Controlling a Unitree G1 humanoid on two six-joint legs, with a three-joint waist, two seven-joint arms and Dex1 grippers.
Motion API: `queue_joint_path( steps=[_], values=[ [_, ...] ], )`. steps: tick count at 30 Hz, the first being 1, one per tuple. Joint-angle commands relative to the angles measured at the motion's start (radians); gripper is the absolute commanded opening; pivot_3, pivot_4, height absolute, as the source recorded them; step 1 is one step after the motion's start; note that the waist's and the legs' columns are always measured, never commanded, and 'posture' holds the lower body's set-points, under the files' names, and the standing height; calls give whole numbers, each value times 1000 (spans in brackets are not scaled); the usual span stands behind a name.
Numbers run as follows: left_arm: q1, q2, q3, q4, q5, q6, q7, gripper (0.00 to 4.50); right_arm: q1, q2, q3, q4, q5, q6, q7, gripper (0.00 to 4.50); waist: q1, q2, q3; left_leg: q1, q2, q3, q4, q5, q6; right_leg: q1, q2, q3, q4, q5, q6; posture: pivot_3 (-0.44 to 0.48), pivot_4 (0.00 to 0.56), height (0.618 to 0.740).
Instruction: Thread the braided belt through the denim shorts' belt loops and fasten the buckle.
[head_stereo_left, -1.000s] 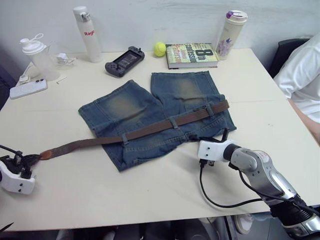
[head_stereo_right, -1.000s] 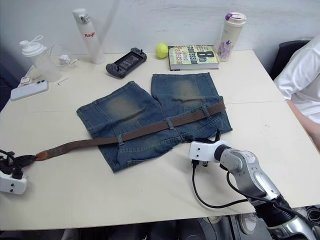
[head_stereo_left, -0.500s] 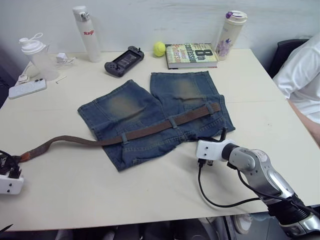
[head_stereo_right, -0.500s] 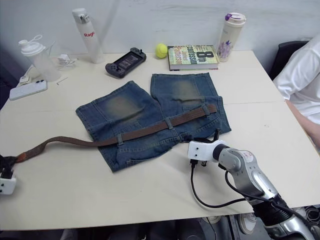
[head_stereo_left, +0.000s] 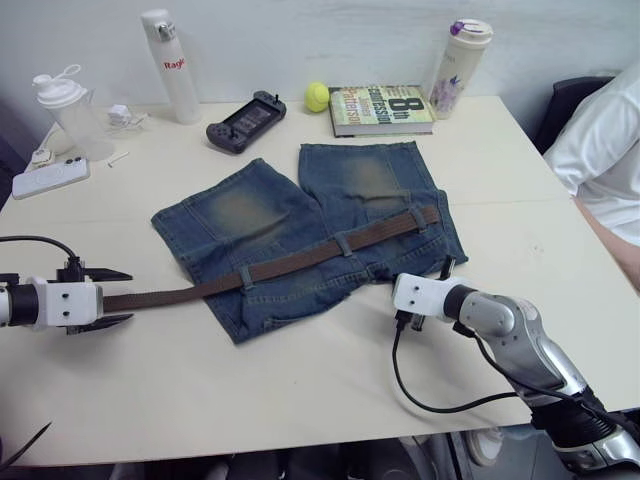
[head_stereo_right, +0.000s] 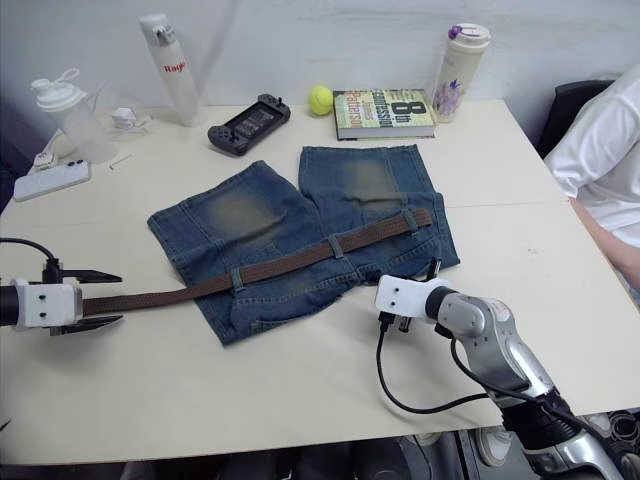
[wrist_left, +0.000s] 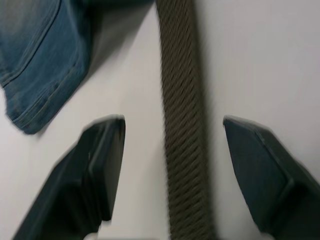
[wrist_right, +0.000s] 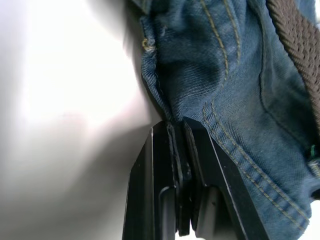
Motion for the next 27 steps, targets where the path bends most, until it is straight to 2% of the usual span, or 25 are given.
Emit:
queue_joint_path(
  steps=[1, 2, 3, 6, 8, 11, 12, 15, 18, 22, 25, 27],
  values=[
    [189, 17, 105, -429, -240, 330, 46, 3458, 5, -13, -64, -122, 117, 82, 83, 0, 2, 3, 3, 1, -1, -2, 1, -1, 1, 4, 0, 1, -2, 0, 0, 0, 150, 740],
    [235, 3, 136, -518, -276, 403, 94, 3458, 7, -21, -75, -141, 132, 103, 98, 0, 3, 3, 4, 1, -1, -3, 2, -1, 2, 4, 0, 2, -4, 0, 0, 0, 150, 740],
    [232, -41, 148, -570, -272, 472, 195, 3458, 19, -32, -89, -173, 163, 134, 123, 0, 4, 4, 4, 0, -1, -4, 3, -1, 2, 5, 0, 2, -7, 0, 0, 0, 150, 740],
    [158, -201, 158, -679, -260, 643, 467, 3458, 37, -23, -147, -286, 289, 270, 168, 0, 27, 9, 7, 0, -4, -8, 3, -2, 3, 8, 0, 2, -9, 0, 0, 0, 150, 740],
    [149, -264, 151, -766, -248, 713, 524, 3458, 35, -30, -178, -327, 333, 339, 173, 0, 33, 8, 7, 0, -4, -9, 4, -1, 3, 7, 0, 2, -7, 0, 0, 0, 150, 740],
    [189, -304, 128, -880, -246, 788, 501, 3458, 34, -58, -224, -362, 392, 420, 180, 0, 32, 8, 7, -1, -5, -9, 4, -2, 3, 7, 0, 3, -9, 0, 0, 0, 150, 740],
    [217, -298, 120, -900, -230, 784, 457, 3458, 41, -79, -241, -373, 416, 441, 197, 0, 30, 8, 7, -2, -5, -9, 4, -2, 4, 8, 0, 3, -10, 0, 0, 0, 150, 740],
    [264, -284, 106, -908, -161, 749, 357, 3458, 49, -120, -275, -393, 479, 484, 221, 0, 30, 9, 7, -1, -5, -7, 2, -2, 4, 8, 0, 3, -13, 1, 0, 0, 150, 740],
    [262, -301, 109, -883, -118, 736, 317, 3458, 40, -136, -292, -399, 524, 506, 213, 0, 33, 9, 7, -1, -5, -8, 2, -1, 3, 8, 0, 2, -13, 1, 0, 0, 150, 740],
    [238, -326, 85, -818, -6, 669, 287, 3483, 66, -176, -296, -379, 528, 476, 209, 1524, 38, 9, 8, -1, -5, -8, 2, -2, 4, 8, 0, 2, -13, 1, -1, 0, 150, 740],
    [231, -344, 73, -805, 24, 653, 259, 3483, 93, -211, -276, -358, 498, 417, 196, 3056, 40, 9, 8, -2, -5, -8, 2, -3, 6, 9, 0, 2, -14, 1, -1, 0, 150, 740],
    [221, -353, 50, -776, 92, 609, 259, 3483, 107, -230, -252, -341, 468, 372, 182, 4092, 40, 9, 8, -2, -5, -7, 2, -3, 6, 8, 0, 2, -15, 2, 0, 0, 150, 740]
  ],
)
